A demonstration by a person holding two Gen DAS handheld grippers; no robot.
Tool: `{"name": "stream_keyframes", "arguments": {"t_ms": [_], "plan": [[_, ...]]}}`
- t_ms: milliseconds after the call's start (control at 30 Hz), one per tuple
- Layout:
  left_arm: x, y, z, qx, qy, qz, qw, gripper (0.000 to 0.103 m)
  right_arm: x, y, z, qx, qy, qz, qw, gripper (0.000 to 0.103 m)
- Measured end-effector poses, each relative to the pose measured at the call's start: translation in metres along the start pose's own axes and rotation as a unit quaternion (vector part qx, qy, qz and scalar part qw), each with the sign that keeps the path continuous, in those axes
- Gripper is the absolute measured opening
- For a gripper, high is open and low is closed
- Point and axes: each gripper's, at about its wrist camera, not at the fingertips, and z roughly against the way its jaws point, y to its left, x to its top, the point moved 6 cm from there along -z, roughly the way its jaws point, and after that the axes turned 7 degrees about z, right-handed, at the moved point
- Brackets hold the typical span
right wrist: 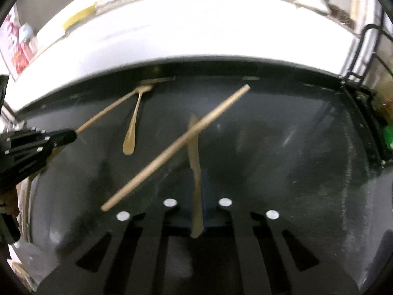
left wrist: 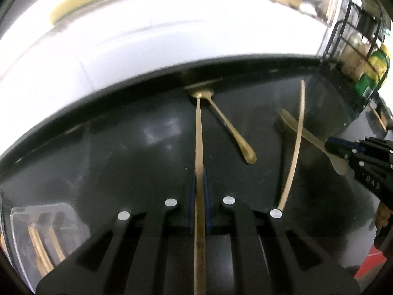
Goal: Organize utensils
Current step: 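Grasp a wooden chopstick with the left tool while the right tool grasps the wooden spoon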
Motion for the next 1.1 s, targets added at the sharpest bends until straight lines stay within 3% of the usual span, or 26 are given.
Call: {"name": "stream_keyframes", "arguments": {"t_ms": [200,367,467,600,633,667,700,767,1000,1100], "plan": [[-0.005,-0.004,0.028,-0.018,-0.015,0.003,0.9997,0.006,0.007,0.006,0.045,0.010,-0.045,-0.010,0.999,0.001],[-0.015,-0.007,0.040,-0.026,-0.013,0.001,0.9996,0.006,-0.022,0.003,0.015,0.072,0.030,-0.066,0.995,0.001],[-0.016,-0.005,0.045,-0.027,-0.014,0.000,0.9996,0.006,-0.030,0.005,-0.004,0.029,0.036,-0.034,0.998,0.001],[-0.015,-0.001,0.057,-0.024,-0.022,0.005,0.9995,0.006,-0.033,0.005,-0.022,0.015,0.042,-0.011,0.999,0.001],[-0.015,0.000,0.060,-0.023,-0.024,0.006,0.9994,0.006,-0.031,0.005,-0.024,0.020,0.038,-0.009,0.999,0.011],[-0.016,0.002,0.062,-0.023,-0.025,0.009,0.9994,0.006,-0.030,0.005,-0.026,0.017,0.041,-0.004,0.999,0.066],[-0.016,0.004,0.064,-0.022,-0.026,0.010,0.9994,0.006,-0.030,0.003,-0.025,0.021,0.034,-0.003,0.999,0.100],[-0.016,0.006,0.065,-0.019,-0.027,0.013,0.9994,0.006,-0.029,0.002,-0.032,0.030,0.031,-0.004,0.999,0.097],[-0.018,0.011,0.068,-0.017,-0.026,0.026,0.9992,0.006,-0.040,0.003,-0.062,-0.013,0.056,0.034,0.998,0.098],[-0.018,0.010,0.071,-0.020,-0.029,0.026,0.9990,0.006,-0.040,0.002,-0.066,-0.010,0.058,0.035,0.998,0.098]]}}
